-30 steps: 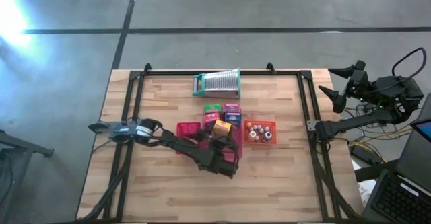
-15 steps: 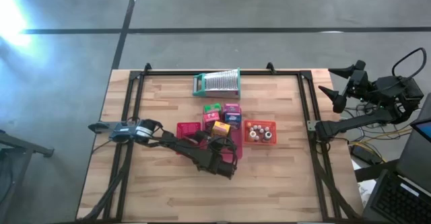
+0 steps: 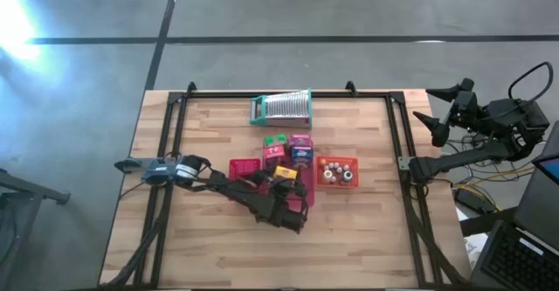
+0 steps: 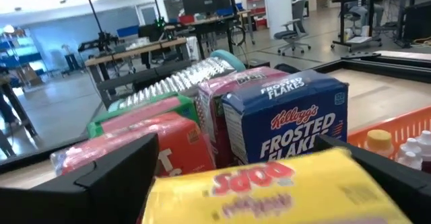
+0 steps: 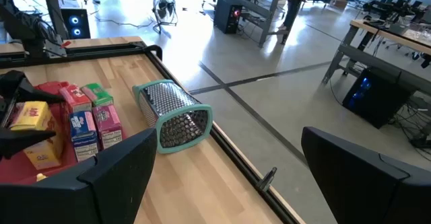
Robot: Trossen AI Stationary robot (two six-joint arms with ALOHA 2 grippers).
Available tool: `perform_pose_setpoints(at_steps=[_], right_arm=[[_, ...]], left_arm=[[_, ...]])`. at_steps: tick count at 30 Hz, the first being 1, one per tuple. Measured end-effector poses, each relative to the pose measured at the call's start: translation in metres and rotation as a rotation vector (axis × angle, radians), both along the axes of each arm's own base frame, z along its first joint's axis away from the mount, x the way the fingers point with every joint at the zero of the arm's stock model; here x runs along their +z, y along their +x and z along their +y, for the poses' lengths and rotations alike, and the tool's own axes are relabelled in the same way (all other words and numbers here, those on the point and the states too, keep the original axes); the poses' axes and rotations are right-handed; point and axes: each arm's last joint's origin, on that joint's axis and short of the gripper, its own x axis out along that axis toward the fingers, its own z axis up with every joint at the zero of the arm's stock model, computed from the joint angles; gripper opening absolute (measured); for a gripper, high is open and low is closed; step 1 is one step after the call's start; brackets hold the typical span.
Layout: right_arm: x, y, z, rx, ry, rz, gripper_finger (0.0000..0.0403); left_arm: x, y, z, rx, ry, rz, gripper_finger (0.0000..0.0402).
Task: Pick & Place Kitchen Items
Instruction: Put the yellow cereal box into the pink bin, then return to Home Position
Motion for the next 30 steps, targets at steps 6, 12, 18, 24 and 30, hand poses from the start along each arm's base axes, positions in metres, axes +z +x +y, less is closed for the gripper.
perform_pose_setpoints(at_steps=[6, 12, 18, 24, 30], right_arm=[[0.000, 0.000, 0.000, 0.000, 0.000, 0.000, 0.0364], [0.000, 0.000, 0.000, 0.000, 0.000, 0.000, 0.0364], [0.000, 0.000, 0.000, 0.000, 0.000, 0.000, 0.0363], [0.000, 0.000, 0.000, 0.000, 0.000, 0.001, 0.0364], [0.000, 0.000, 0.000, 0.000, 0.000, 0.001, 0.0364]], left_arm=[[0.012, 0.000, -0.005, -0.006, 0.036, 0.018, 0.0400], [0.029, 0.002, -0.006, -0.006, 0.051, 0.042, 0.0400], [0.061, 0.000, -0.013, -0.023, 0.061, 0.069, 0.0400], [0.112, -0.031, -0.039, -0.110, 0.092, 0.142, 0.0400], [0.154, -0.068, -0.048, -0.251, 0.058, 0.379, 0.0400]])
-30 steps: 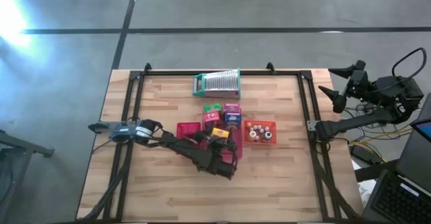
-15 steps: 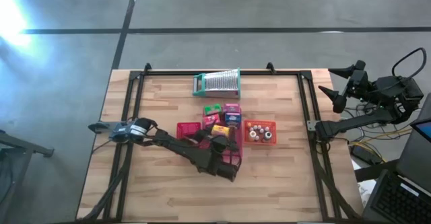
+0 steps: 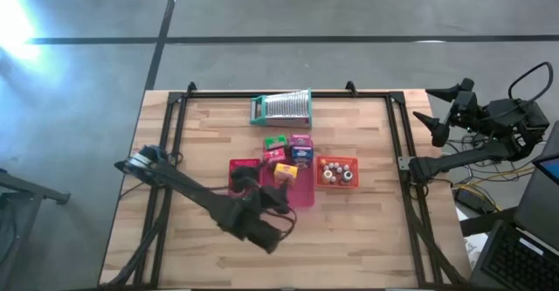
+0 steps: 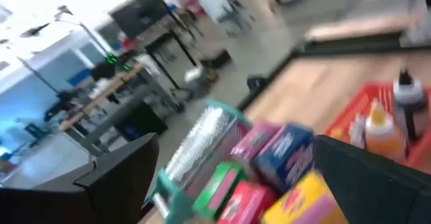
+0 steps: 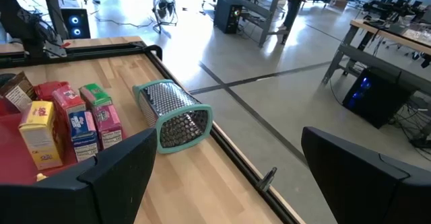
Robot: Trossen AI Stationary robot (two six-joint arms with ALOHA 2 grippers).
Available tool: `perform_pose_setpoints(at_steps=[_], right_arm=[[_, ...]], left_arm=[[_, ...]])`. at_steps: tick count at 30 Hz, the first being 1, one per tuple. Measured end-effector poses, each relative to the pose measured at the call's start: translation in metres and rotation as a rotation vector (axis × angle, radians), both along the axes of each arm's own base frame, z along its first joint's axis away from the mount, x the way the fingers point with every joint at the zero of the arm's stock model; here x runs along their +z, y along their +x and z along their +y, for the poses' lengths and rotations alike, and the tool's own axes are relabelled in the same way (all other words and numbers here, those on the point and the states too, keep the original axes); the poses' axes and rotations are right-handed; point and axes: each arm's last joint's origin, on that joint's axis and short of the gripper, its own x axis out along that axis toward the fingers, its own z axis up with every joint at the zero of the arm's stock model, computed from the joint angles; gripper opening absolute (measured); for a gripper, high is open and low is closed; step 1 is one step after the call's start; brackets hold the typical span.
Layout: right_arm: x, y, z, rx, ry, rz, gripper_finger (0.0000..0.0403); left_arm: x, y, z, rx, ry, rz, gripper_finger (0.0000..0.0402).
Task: Pick & Place Kitchen Items
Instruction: Return to Home Position
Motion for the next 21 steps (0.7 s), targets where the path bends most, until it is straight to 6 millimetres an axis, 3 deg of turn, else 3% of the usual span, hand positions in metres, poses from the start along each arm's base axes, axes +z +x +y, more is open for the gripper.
perform_pose_setpoints(at_steps=[3, 6, 11, 15, 17, 21], right_arm=[[0.000, 0.000, 0.000, 0.000, 0.000, 0.000, 0.0364], [0.000, 0.000, 0.000, 0.000, 0.000, 0.000, 0.0364], [0.000, 0.000, 0.000, -0.001, 0.000, 0.000, 0.0364], [0.000, 0.000, 0.000, 0.000, 0.000, 0.000, 0.0364], [0.000, 0.000, 0.000, 0.000, 0.000, 0.000, 0.0363], [0.000, 0.000, 0.000, 0.000, 0.000, 0.000, 0.0363]], left_arm=[[0.014, -0.018, 0.006, -0.047, -0.043, 0.070, 0.0400], [0.015, -0.036, 0.014, -0.069, -0.045, 0.103, 0.0400], [0.006, -0.072, 0.034, -0.043, -0.032, 0.002, 0.0399], [-0.004, -0.084, 0.052, -0.070, -0.071, -0.045, 0.0399], [-0.006, -0.085, 0.061, -0.169, -0.132, -0.038, 0.0399], [-0.001, -0.086, 0.083, -0.537, -0.219, -0.086, 0.0399]])
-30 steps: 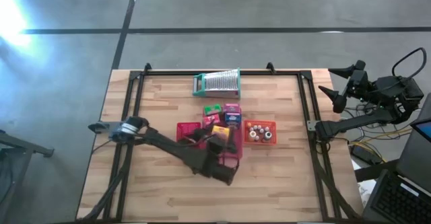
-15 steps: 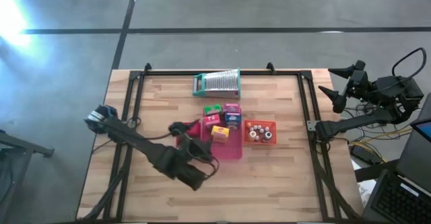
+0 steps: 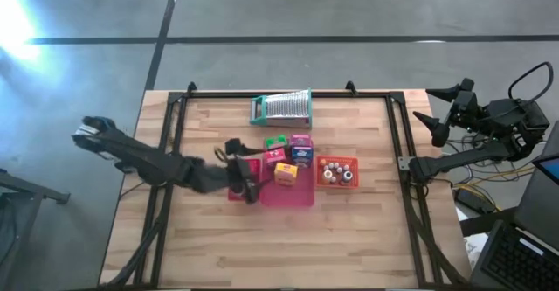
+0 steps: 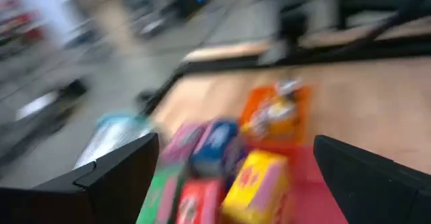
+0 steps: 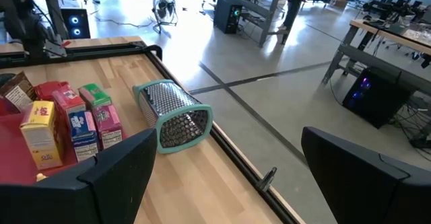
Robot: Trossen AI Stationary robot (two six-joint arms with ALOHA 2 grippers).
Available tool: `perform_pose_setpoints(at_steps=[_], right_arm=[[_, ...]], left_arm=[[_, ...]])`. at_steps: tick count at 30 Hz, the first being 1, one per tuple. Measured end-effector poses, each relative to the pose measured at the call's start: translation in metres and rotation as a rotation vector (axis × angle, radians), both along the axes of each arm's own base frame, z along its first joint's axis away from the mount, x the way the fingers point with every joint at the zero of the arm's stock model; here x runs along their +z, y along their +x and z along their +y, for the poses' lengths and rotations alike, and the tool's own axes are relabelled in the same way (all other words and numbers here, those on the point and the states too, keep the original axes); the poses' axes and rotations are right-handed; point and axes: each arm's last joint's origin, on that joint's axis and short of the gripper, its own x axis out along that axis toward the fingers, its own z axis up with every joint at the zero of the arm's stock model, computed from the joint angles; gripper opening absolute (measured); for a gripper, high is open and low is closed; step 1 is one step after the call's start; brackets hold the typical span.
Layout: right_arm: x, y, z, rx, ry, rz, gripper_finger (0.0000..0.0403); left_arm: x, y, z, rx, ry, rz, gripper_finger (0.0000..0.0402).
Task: Pick & Place Kitchen Items
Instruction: Return to Home Position
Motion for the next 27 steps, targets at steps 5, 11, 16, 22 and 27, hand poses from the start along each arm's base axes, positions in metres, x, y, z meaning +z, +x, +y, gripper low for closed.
perform_pose_setpoints(at_steps=[5, 11, 16, 22, 27], right_arm=[[0.000, 0.000, 0.000, 0.000, 0.000, 0.000, 0.0363], [0.000, 0.000, 0.000, 0.000, 0.000, 0.000, 0.0364], [0.000, 0.000, 0.000, 0.000, 0.000, 0.000, 0.0364], [0.000, 0.000, 0.000, 0.000, 0.000, 0.000, 0.0363], [0.000, 0.000, 0.000, 0.000, 0.000, -0.001, 0.0364]], left_arm=[[0.013, -0.024, 0.028, -0.202, 0.001, -0.096, 0.0399], [0.012, -0.058, 0.043, -0.148, -0.049, -0.177, 0.0399], [0.004, -0.082, 0.049, -0.129, -0.053, -0.204, 0.0399], [-0.017, -0.108, 0.055, -0.128, -0.052, -0.225, 0.0399], [-0.036, -0.121, 0.057, -0.126, -0.125, -0.256, 0.0399]])
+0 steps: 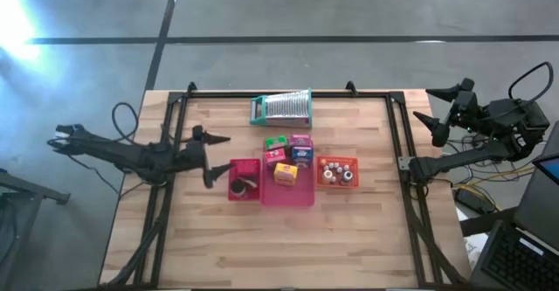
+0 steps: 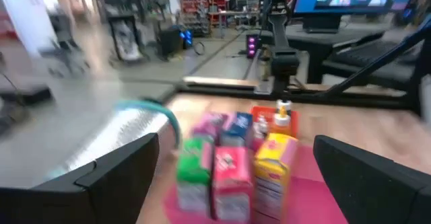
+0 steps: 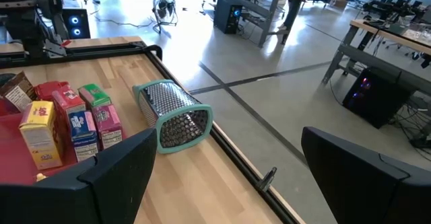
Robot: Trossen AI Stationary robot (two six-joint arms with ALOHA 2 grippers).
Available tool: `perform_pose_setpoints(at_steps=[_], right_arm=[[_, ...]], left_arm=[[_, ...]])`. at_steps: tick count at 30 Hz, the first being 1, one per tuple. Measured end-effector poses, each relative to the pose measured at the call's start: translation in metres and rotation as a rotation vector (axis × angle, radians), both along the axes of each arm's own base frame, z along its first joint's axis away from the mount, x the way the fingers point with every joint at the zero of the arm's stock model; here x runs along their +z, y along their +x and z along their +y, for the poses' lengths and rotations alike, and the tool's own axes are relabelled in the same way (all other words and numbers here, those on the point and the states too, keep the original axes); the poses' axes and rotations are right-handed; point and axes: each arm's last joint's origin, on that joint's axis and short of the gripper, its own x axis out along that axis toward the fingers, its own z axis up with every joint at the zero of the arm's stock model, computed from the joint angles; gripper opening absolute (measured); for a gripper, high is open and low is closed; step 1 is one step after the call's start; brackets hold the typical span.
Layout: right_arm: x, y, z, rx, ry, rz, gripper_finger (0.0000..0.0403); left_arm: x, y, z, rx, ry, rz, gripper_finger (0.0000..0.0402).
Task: Pick & Place Kitchen Items
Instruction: Return to Home Position
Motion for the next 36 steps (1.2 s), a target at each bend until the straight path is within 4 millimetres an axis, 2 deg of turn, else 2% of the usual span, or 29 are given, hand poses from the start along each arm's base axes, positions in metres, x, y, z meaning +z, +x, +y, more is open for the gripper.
perform_pose_setpoints(at_steps=[4, 12, 21, 23, 26, 32, 36], right_arm=[[0.000, 0.000, 0.000, 0.000, 0.000, 0.000, 0.0363], [0.000, 0.000, 0.000, 0.000, 0.000, 0.000, 0.0363], [0.000, 0.000, 0.000, 0.000, 0.000, 0.000, 0.0363], [0.000, 0.000, 0.000, 0.000, 0.000, 0.000, 0.0364], [0.000, 0.000, 0.000, 0.001, 0.000, 0.000, 0.0364], [0.000, 0.000, 0.000, 0.000, 0.000, 0.000, 0.0363], [0.000, 0.000, 0.000, 0.001, 0.000, -0.001, 0.0364]], left_arm=[[-0.011, -0.009, 0.001, -0.021, -0.112, -0.039, 0.0399], [-0.026, -0.028, 0.001, -0.219, 0.108, -0.021, 0.0399], [-0.047, -0.060, 0.007, -0.258, 0.199, -0.011, 0.0399], [-0.063, -0.058, 0.006, -0.276, 0.193, 0.086, 0.0399], [-0.060, -0.058, 0.007, -0.252, 0.185, 0.072, 0.0399], [-0.075, -0.056, 0.007, -0.218, 0.193, 0.142, 0.0396], [-0.079, -0.054, 0.007, -0.206, 0.194, 0.142, 0.0369]])
